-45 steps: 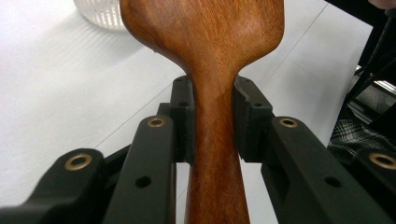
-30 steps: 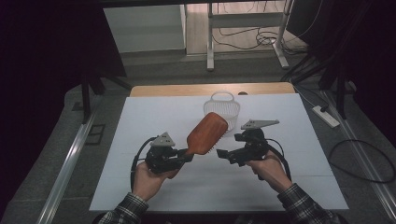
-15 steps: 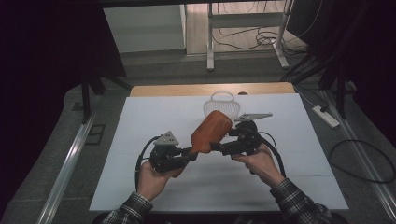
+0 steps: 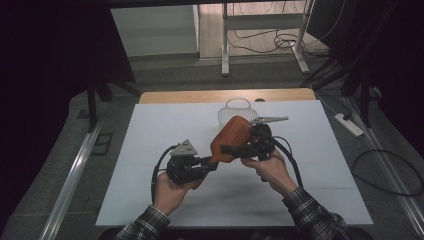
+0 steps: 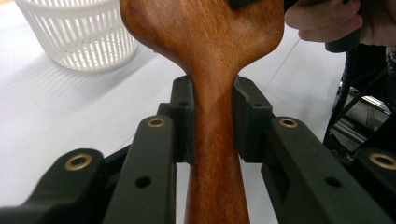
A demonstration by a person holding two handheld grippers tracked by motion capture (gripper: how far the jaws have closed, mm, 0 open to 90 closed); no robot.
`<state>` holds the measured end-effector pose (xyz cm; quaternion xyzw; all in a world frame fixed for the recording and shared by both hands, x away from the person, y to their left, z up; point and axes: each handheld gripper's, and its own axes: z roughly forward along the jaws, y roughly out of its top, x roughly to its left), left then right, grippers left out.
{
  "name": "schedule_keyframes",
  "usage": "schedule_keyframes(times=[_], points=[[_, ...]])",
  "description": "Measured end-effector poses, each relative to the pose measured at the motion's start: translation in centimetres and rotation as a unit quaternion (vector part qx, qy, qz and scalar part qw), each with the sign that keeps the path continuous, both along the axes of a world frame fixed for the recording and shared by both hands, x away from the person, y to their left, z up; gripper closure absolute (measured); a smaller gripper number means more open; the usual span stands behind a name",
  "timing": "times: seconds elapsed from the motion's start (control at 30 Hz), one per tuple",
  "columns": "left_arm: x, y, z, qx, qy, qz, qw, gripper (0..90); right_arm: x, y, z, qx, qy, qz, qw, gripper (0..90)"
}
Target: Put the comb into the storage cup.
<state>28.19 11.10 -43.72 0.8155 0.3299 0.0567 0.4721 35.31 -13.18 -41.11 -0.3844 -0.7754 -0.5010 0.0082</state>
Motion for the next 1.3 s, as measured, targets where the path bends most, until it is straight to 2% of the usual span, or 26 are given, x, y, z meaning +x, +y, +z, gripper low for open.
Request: schedule_keyframes(times=[0.17, 0.3, 0.4, 0.47, 0.5, 0.6, 0.8, 0.97, 1.07, 1.3], points=[[0.0, -0.1, -0.1, -0.002, -0.001, 0.001, 1.0, 71.8, 0.1, -0.3, 0.0, 0.019, 0.003, 0.0, 0.9998, 14.1], [0.0, -0.2, -0.3, 0.0, 0.0, 0.0, 1.0, 71.8, 0.3, -0.9, -0.2, 0.052, 0.025, -0.007, 0.9983, 22.8], [0.2, -0.3, -0.5, 0.005, 0.003, -0.003, 1.0, 71.9, 0.6, -1.4, -0.3, 0.076, 0.042, -0.009, 0.9962, 30.2], [0.3, -0.4, -0.7, 0.013, 0.006, -0.006, 0.9999, 71.9, 0.8, -1.8, -0.5, 0.096, 0.058, -0.007, 0.9937, 36.3], [0.3, -0.4, -0.7, 0.013, 0.006, -0.006, 0.9999, 71.9, 0.8, -1.8, -0.5, 0.096, 0.058, -0.007, 0.9937, 36.3], [0.4, -0.8, -1.0, 0.032, 0.011, -0.011, 0.9994, 71.9, 1.0, -2.3, -0.7, 0.125, 0.082, -0.003, 0.9887, 43.7], [0.8, -1.0, -1.6, 0.04, 0.024, -0.017, 0.9988, 71.6, 0.9, -2.1, -0.7, 0.12, 0.1, 0.004, 0.9877, 51.0], [0.9, -1.0, -1.8, 0.039, 0.031, -0.02, 0.9986, 70.3, 0.7, -1.9, -0.7, 0.119, 0.098, 0.006, 0.9881, 52.5], [1.0, -0.9, -1.7, 0.042, 0.03, -0.016, 0.9985, 64.3, 0.6, -1.8, -0.8, 0.112, 0.091, 0.005, 0.9895, 52.6], [1.0, -0.9, -1.8, 0.054, 0.032, -0.017, 0.9979, 45.0, 0.6, -1.9, -0.6, 0.114, 0.087, 0.002, 0.9897, 52.7]])
